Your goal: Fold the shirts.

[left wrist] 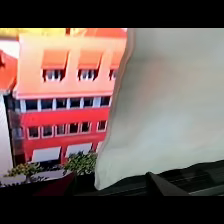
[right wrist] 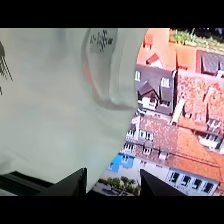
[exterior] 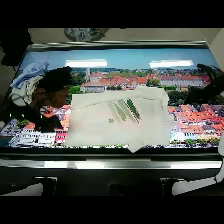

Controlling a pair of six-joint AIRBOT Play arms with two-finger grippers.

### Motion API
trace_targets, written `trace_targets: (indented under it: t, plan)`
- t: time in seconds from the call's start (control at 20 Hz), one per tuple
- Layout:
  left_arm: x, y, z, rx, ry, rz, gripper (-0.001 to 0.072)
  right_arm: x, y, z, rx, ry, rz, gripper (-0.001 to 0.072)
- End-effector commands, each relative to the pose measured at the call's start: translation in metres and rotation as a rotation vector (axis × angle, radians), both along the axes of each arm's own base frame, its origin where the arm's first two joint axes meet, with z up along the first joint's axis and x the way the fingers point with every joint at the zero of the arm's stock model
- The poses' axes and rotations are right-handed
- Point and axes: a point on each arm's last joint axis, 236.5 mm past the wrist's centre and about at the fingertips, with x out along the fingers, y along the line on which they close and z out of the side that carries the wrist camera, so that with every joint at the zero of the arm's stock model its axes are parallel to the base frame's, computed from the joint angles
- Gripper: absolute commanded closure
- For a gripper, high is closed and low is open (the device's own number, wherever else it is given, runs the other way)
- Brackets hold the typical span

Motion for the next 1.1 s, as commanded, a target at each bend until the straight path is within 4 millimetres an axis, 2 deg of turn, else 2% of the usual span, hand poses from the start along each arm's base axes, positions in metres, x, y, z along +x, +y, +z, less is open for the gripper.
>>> trace_targets:
  t: [0.0,0.1,0.35,0.4,0.45,0.5,0.55,0.6,0.65,0.7,0.75,0.9,1.05]
  plan:
    - [-0.054,-0.009,-0.037,-0.005,0.004,0.013,0.0209,-0.044,0.006,-0.021,0.042,0.125,-0.006,0.0312]
    - [-0.059,-0.018,-0.046,-0.038,-0.004,0.022,0.0209,-0.054,0.011,-0.031,0.06,0.158,0.001,0.0312]
    - [-0.04,-0.031,-0.053,-0.085,-0.07,0.126,0.0223,-0.069,0.017,-0.048,0.073,0.19,0.009,0.0311]
    - [-0.039,-0.031,-0.055,-0.08,-0.072,0.128,0.0277,-0.073,0.018,-0.052,0.074,0.197,0.01,0.0311]
    - [-0.037,-0.031,-0.055,-0.076,-0.074,0.138,0.0293,-0.076,0.019,-0.056,0.071,0.203,0.009,0.031]
    - [-0.036,-0.031,-0.056,-0.073,-0.076,0.145,0.0383,-0.082,0.018,-0.061,0.065,0.212,0.01,0.0304]
    - [-0.035,-0.033,-0.056,-0.069,-0.082,0.142,0.0413,-0.088,0.02,-0.065,0.063,0.223,0.013,0.0268]
    - [-0.035,-0.035,-0.056,-0.068,-0.085,0.132,0.0478,-0.095,0.023,-0.069,0.068,0.231,0.019,0.0267]
    - [-0.035,-0.038,-0.056,-0.068,-0.086,0.122,0.0579,-0.102,0.026,-0.074,0.071,0.238,0.018,0.0257]
    - [-0.036,-0.041,-0.056,-0.069,-0.086,0.109,0.0647,-0.11,0.03,-0.079,0.076,0.243,0.024,0.0214]
    - [-0.037,-0.043,-0.056,-0.07,-0.089,0.096,0.0677,-0.119,0.034,-0.086,0.08,0.252,0.021,0.0209]
    - [-0.036,-0.042,-0.055,-0.069,-0.098,0.09,0.0677,-0.143,0.056,-0.105,0.139,0.285,0.009,0.0209]
    - [-0.034,-0.042,-0.051,-0.069,-0.112,0.089,0.0677,-0.156,0.064,-0.133,0.145,0.29,-0.014,0.022]
